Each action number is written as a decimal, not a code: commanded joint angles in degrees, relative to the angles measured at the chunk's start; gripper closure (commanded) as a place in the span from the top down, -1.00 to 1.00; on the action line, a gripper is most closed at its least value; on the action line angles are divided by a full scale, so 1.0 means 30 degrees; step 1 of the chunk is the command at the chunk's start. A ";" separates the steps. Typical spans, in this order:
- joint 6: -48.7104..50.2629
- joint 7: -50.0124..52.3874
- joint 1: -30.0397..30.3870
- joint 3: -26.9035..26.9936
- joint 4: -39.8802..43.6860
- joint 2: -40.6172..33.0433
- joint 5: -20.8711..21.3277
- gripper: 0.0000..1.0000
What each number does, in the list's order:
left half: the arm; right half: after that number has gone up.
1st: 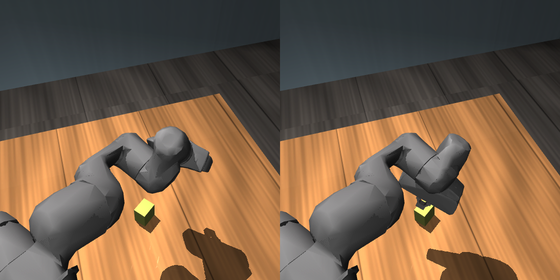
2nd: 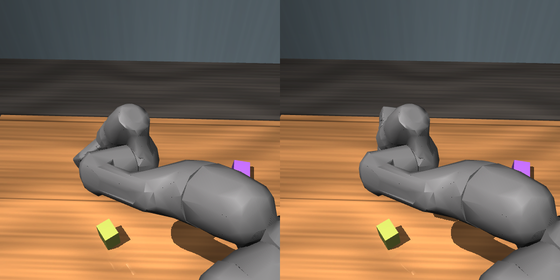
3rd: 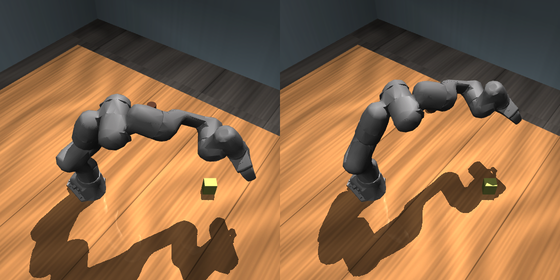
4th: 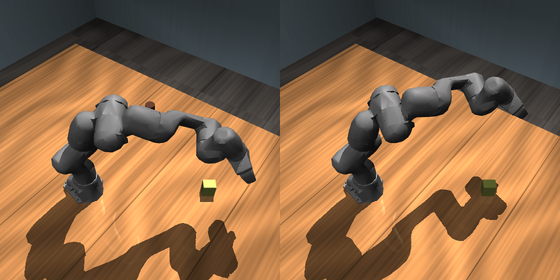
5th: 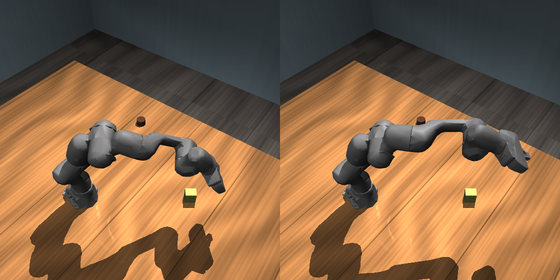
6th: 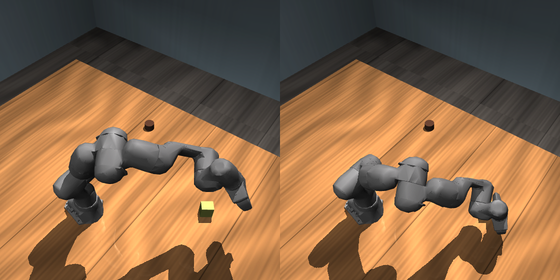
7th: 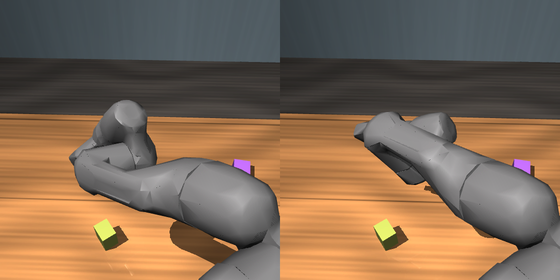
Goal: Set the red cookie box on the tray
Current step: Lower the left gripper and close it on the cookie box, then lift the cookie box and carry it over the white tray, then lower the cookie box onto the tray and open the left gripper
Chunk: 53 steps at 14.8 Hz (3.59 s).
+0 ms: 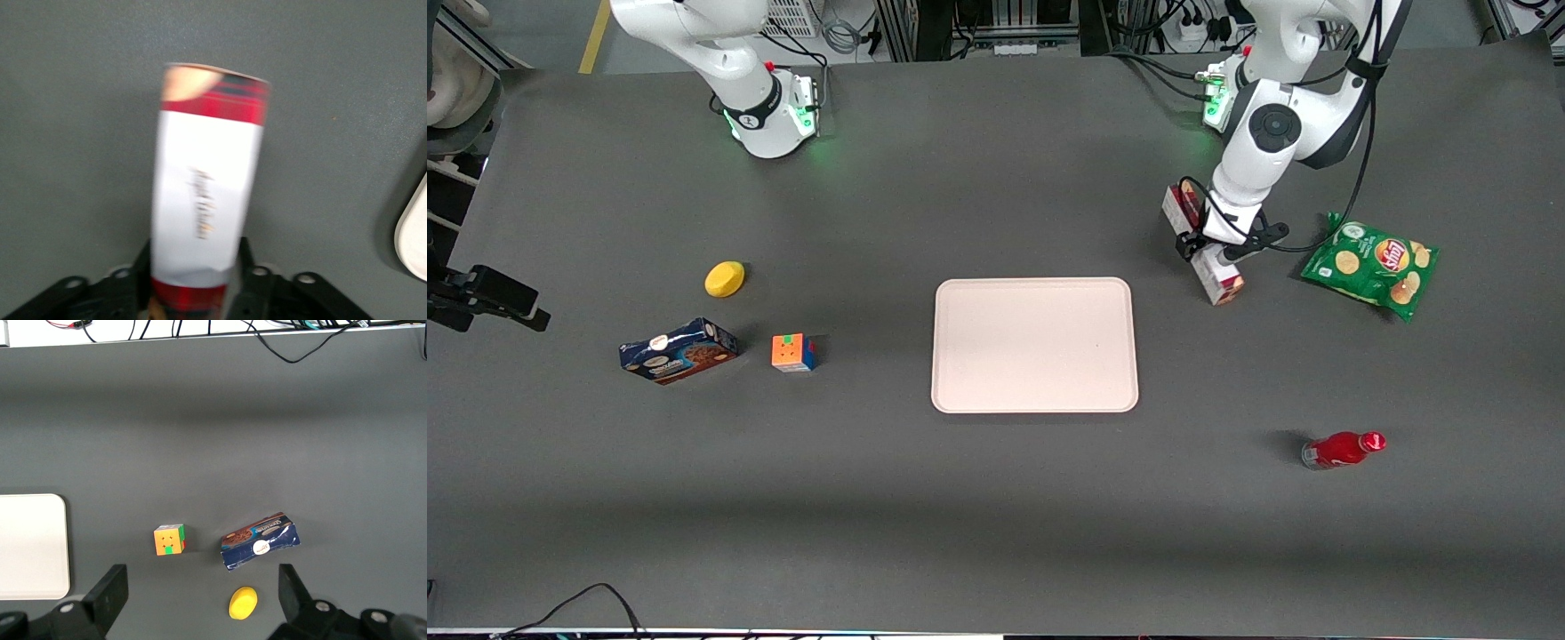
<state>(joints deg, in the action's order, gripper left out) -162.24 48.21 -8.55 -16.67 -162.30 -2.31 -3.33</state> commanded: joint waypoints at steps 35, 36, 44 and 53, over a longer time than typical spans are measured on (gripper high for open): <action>1.1311 -0.3737 -0.5148 0.0399 2.0117 0.9556 0.4624 -1.00; 1.0958 -0.3766 -0.5148 0.0692 2.0117 0.9850 0.4653 -1.00; 0.8116 -0.2858 -0.5119 0.1658 1.8537 1.0703 0.5327 -1.00; 0.7819 -0.2829 -0.5060 0.1779 1.8329 1.0761 0.5122 1.00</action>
<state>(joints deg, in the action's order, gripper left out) -138.06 38.30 -23.37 -11.63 -106.69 30.81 11.62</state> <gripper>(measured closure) 0.621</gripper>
